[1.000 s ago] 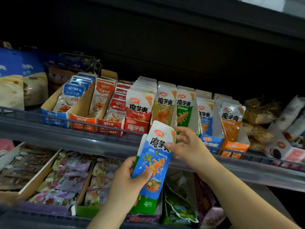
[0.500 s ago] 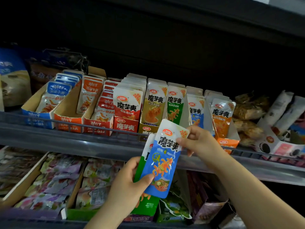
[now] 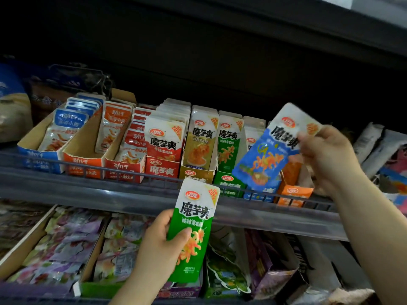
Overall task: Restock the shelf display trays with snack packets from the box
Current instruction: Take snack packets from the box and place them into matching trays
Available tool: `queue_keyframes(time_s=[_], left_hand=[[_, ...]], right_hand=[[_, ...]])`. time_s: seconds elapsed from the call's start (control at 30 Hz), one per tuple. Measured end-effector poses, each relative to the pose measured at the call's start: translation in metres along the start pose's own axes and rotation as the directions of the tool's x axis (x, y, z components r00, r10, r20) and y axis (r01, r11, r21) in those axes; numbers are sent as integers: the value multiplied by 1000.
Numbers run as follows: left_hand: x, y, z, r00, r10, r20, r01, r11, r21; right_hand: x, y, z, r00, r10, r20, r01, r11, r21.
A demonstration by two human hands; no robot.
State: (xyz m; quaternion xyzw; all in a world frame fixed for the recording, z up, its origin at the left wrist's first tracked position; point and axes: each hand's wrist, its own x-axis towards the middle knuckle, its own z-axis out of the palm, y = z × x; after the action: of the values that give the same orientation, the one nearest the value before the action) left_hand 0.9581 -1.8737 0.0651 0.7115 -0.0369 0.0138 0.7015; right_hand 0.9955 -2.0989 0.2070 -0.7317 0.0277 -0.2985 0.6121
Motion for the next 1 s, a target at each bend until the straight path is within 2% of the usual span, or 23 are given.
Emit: queue_keyframes(time_s=[0.23,0.43,0.53,0.7,0.9,1.0], left_hand=[[1,-5,3,1000,0,15,0,998,61],[3,-7,5,1000,-2,29,0,997,75],[5,-7,5,1000,10,29,-13,995,104],[9,-8,7,1000,26,17,-28,992,124],[10,-10,12,999,11,30,-15,991,136],[11,-10,12,1000,19,23,-22,991,134]], right_hand=[[21,10,-9,963,-119,-241,95,989,-112],[34,22,-6,958,-96,-269,35,974,-223],[40,20,-9,948,-131,-290,55,965,-255],[46,22,-9,954,-158,-255,68,942,-330],[51,42,12,999,19,-27,-29,891,-453],[53,51,18,1000,20,-8,-22,850,-527]])
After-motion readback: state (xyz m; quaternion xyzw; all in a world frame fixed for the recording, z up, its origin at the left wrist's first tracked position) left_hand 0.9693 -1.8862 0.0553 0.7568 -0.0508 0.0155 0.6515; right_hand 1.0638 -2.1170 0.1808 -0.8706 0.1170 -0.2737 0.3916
